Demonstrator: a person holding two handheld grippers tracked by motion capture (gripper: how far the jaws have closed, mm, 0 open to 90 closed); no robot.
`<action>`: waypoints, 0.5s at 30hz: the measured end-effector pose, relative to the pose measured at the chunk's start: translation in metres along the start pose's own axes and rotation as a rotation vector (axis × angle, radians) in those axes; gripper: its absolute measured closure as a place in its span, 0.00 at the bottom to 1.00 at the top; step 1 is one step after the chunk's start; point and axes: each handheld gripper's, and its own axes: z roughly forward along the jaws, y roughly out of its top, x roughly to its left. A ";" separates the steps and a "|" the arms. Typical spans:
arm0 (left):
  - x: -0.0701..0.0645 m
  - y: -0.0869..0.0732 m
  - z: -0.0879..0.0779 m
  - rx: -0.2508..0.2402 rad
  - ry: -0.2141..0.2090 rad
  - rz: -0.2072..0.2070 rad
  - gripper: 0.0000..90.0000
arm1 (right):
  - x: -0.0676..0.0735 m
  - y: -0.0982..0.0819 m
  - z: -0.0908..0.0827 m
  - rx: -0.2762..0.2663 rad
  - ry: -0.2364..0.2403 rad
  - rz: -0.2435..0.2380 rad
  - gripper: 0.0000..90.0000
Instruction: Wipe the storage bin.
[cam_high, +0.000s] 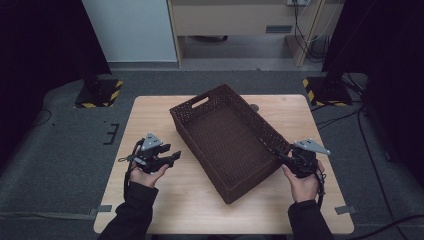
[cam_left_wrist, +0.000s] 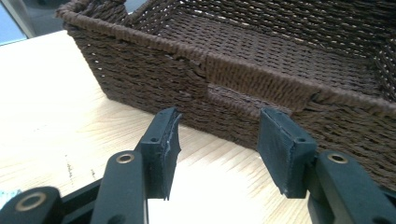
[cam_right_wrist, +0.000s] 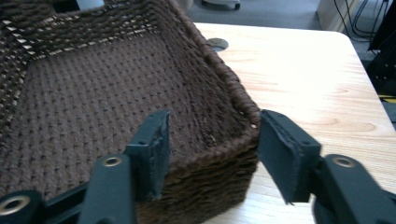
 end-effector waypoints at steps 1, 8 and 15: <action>0.001 0.000 0.000 0.003 0.003 -0.002 0.53 | 0.002 -0.001 0.000 -0.004 0.003 -0.002 0.42; 0.006 -0.001 0.001 0.004 0.020 -0.007 0.52 | 0.003 -0.003 0.008 0.005 -0.051 -0.031 0.44; 0.012 -0.003 0.004 0.016 0.038 -0.016 0.51 | -0.010 0.003 0.020 -0.007 -0.070 -0.043 0.46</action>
